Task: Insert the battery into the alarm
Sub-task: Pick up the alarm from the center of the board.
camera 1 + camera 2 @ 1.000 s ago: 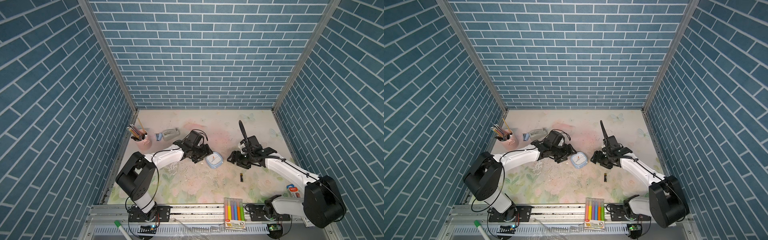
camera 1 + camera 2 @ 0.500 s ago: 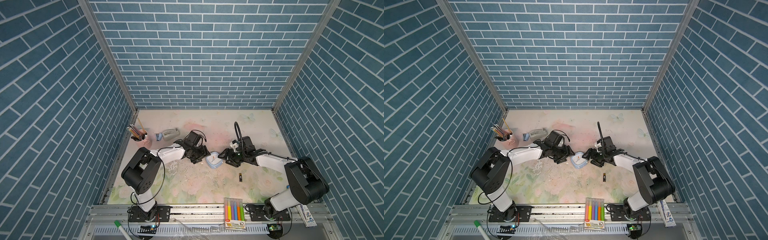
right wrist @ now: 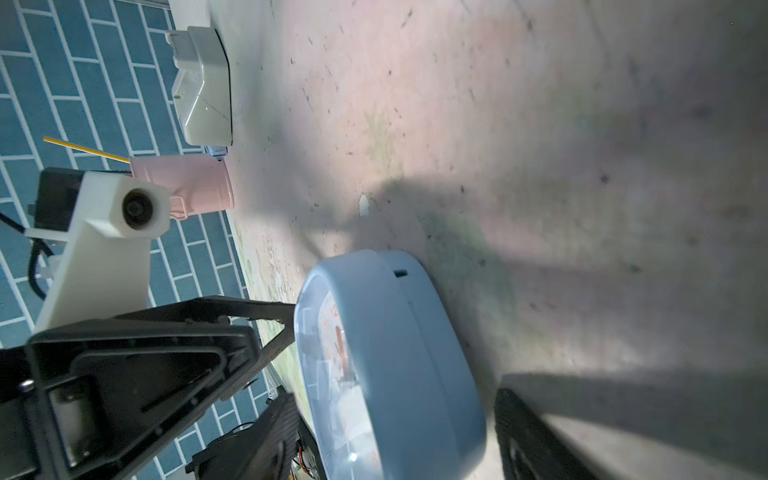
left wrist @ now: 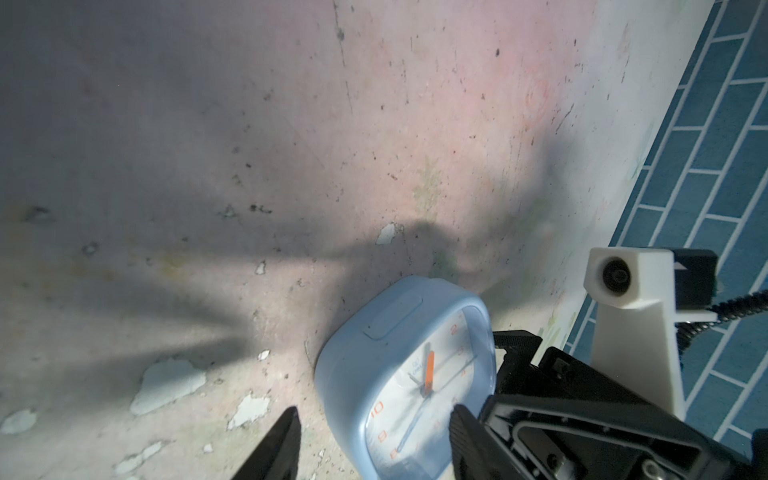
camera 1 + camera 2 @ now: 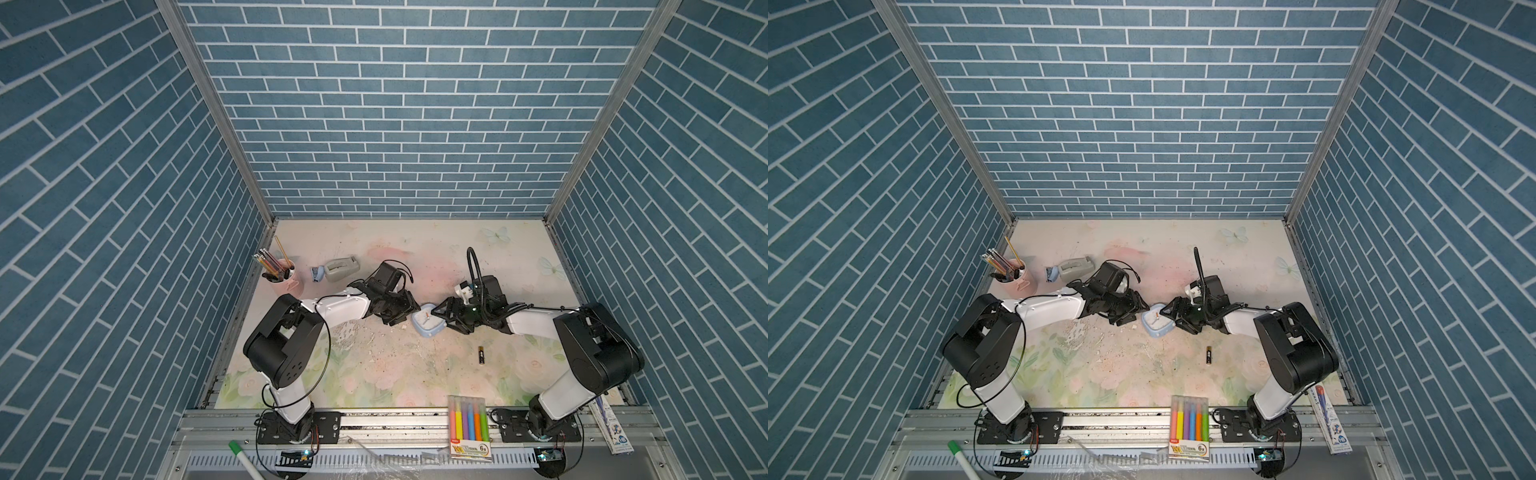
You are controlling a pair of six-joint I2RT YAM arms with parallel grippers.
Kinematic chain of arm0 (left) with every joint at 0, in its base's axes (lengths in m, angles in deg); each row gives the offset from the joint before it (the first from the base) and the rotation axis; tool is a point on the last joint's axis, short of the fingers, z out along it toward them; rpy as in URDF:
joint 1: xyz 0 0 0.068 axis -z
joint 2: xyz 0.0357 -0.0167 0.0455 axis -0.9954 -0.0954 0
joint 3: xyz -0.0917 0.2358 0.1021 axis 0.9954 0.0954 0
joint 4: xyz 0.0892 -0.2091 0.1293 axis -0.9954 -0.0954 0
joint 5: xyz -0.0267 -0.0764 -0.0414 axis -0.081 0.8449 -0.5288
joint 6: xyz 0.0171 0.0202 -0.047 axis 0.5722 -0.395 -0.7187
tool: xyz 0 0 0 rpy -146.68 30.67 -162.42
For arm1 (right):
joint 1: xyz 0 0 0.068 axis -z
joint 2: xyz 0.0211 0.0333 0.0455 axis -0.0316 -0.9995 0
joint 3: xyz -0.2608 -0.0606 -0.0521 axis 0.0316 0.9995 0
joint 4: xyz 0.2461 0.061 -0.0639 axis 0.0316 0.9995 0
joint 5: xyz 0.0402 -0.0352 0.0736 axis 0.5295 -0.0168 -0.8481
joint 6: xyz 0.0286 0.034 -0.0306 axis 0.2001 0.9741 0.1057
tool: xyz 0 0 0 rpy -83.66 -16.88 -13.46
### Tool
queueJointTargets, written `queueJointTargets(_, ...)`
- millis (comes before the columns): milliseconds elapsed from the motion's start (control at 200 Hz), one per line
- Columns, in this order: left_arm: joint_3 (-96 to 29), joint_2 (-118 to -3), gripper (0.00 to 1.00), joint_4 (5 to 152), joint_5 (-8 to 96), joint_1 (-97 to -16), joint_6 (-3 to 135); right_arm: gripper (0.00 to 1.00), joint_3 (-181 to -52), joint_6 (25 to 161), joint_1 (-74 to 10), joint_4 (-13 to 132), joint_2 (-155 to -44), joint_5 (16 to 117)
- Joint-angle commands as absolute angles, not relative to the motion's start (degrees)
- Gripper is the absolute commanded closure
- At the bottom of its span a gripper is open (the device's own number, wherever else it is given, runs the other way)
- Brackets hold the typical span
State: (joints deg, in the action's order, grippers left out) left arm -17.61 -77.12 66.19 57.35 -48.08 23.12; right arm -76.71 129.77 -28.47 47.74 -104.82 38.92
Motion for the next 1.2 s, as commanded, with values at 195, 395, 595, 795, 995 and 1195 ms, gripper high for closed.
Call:
queueJointTargets(195,-15.69,-79.10,0.43,68.35,58.24,-48.17,22.13,0.32,-75.95,134.21,-30.20,41.84,-107.98,37.36)
queueJointTargets(395,-15.04,-79.13,0.44,69.19,58.47,-48.18,21.69,0.40,-75.62,135.32,-30.52,39.72,-107.48,37.18)
queueJointTargets(595,-14.45,-79.11,0.45,69.87,58.42,-48.22,21.35,0.42,-74.88,138.41,-30.97,34.48,-106.76,36.46)
queueJointTargets(795,-13.84,-79.01,0.45,71.16,58.60,-48.23,20.63,0.41,-75.64,139.33,-32.51,32.44,-106.87,35.83)
queueJointTargets(995,-13.62,-79.20,0.46,72.24,59.01,-48.16,20.63,0.33,-76.58,139.27,-33.62,32.34,-108.22,36.97)
queueJointTargets(1195,-13.53,-79.02,0.46,72.33,59.03,-48.20,19.05,0.39,-77.23,139.34,-33.67,32.07,-109.65,38.51)
